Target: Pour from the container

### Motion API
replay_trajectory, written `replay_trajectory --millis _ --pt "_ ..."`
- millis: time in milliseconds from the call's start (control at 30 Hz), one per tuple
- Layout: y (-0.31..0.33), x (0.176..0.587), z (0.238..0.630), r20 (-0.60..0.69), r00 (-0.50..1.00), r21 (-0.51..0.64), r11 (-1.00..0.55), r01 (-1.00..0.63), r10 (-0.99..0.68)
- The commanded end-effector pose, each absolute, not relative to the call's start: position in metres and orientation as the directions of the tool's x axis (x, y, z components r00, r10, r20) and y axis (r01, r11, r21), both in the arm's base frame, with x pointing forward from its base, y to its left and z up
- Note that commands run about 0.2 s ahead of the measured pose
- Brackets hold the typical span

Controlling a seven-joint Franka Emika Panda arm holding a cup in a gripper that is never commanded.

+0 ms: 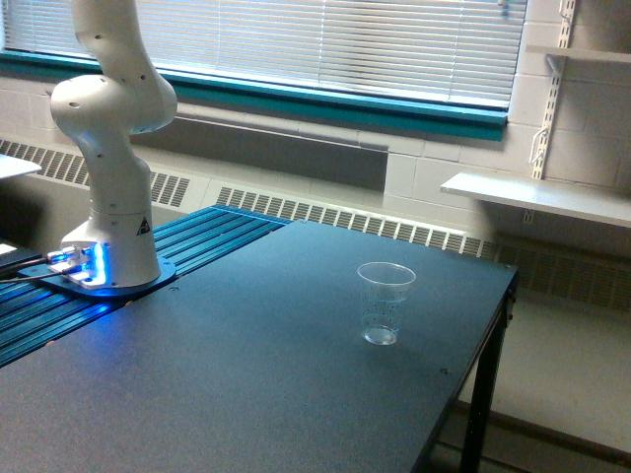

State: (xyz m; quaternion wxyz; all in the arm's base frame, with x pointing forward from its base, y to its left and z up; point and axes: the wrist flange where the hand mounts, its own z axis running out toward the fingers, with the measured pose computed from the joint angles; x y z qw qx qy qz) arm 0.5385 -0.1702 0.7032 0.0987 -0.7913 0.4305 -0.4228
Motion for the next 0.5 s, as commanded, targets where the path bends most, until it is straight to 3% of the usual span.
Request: replay_trajectory --millis 33,500 --pt "-0.195 0.525 0.708 0.56 0.272 -0.54 -0.594 -0.597 -0.783" --pt "-0.153 0.491 0.682 0.454 0.334 -0.529 -0.552 -0.645 -0.826"
